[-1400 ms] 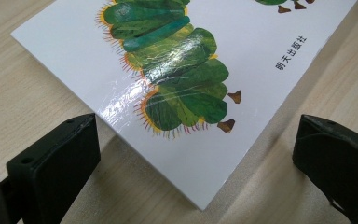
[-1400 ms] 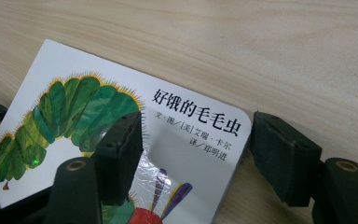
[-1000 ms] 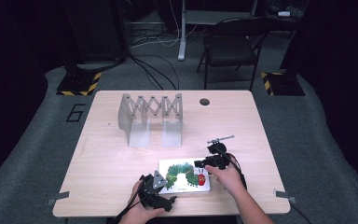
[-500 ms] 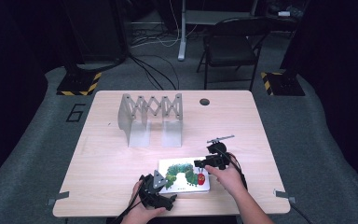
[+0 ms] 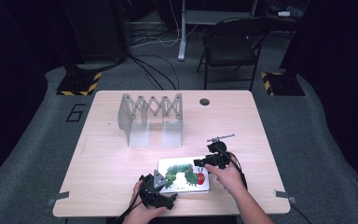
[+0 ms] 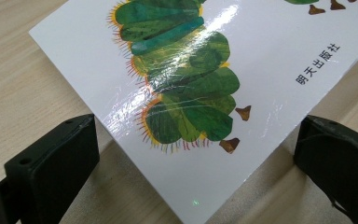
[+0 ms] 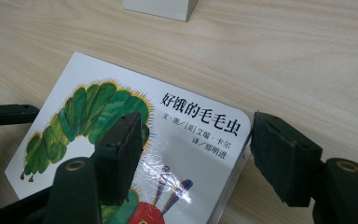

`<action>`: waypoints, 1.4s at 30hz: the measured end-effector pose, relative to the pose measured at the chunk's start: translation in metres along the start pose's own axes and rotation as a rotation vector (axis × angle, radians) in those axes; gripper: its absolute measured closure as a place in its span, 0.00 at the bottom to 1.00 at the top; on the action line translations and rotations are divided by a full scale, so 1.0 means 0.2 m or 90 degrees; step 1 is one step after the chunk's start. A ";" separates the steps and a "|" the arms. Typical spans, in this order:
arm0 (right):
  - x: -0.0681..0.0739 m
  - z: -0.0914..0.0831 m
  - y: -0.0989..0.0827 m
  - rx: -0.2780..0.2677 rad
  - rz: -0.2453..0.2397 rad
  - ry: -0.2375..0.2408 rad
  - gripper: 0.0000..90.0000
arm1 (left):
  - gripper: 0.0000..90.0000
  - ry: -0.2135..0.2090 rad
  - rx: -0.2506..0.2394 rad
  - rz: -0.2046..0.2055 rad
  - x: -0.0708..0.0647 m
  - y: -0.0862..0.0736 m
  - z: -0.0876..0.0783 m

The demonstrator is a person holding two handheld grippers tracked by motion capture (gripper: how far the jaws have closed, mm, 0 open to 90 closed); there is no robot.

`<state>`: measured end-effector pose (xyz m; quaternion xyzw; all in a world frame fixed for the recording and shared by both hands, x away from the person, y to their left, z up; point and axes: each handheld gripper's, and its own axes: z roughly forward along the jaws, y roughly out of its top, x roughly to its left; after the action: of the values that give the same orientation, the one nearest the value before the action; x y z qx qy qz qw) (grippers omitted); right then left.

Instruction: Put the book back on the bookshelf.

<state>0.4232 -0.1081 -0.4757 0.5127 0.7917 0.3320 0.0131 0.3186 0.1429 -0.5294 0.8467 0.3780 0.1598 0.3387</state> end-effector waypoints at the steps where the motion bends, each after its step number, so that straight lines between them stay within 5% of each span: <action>1: 0.00 0.00 0.00 0.000 0.000 -0.002 0.38 | 0.00 -0.001 -0.001 -0.002 0.00 0.00 0.00; 42: 0.10 -0.07 0.07 0.012 -0.024 -0.022 0.39 | 0.00 0.042 -0.003 -0.028 -0.01 0.01 0.01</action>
<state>0.4197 -0.0953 -0.4518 0.5036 0.8038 0.3156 0.0280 0.3192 0.1386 -0.5291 0.8314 0.4075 0.1812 0.3314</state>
